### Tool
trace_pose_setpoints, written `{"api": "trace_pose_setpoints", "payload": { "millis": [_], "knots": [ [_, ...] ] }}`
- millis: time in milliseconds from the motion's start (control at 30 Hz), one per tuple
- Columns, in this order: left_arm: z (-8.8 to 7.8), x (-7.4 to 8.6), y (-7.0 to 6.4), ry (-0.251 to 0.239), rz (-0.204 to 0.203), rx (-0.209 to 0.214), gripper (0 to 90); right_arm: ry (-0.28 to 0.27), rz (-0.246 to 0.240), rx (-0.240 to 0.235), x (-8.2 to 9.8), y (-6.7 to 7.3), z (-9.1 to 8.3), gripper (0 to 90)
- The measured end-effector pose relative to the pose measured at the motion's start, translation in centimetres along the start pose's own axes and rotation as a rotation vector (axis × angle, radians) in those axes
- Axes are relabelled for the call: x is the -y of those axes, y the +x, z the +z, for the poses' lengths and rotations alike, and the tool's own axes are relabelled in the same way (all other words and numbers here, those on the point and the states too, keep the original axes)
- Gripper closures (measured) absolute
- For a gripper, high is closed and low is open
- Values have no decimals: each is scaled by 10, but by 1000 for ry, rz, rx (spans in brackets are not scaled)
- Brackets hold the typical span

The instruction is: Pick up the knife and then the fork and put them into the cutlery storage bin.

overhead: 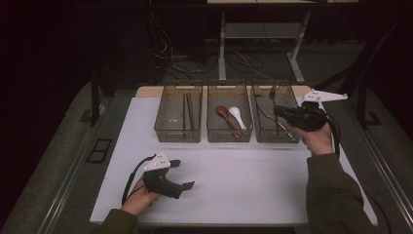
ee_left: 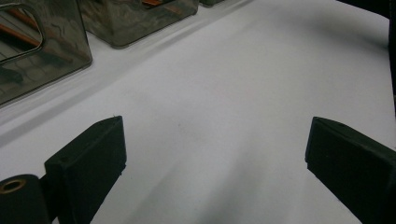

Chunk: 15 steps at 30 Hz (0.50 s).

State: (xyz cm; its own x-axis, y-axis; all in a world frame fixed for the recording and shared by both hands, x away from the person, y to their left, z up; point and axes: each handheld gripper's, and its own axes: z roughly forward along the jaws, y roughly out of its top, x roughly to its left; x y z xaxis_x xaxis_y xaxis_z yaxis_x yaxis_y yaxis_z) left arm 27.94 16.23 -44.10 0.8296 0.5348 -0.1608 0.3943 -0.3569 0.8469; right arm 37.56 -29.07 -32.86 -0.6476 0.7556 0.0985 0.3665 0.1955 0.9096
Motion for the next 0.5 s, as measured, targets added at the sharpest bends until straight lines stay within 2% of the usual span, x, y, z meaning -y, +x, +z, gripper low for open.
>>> {"api": "trace_pose_setpoints", "payload": {
  "millis": [133, 300, 500],
  "knots": [
    [0, 0, 0, -2, 0, -1, 44, -20, 14, 55, 2, -11, -5, 845],
    [0, 0, -1, -4, -1, -2, 43, -36, 25, 101, 1, -24, -9, 845],
    [1, 0, -1, -1, -1, -1, 43, -15, 37, 164, -1, -44, -10, 844]
  ]
}}
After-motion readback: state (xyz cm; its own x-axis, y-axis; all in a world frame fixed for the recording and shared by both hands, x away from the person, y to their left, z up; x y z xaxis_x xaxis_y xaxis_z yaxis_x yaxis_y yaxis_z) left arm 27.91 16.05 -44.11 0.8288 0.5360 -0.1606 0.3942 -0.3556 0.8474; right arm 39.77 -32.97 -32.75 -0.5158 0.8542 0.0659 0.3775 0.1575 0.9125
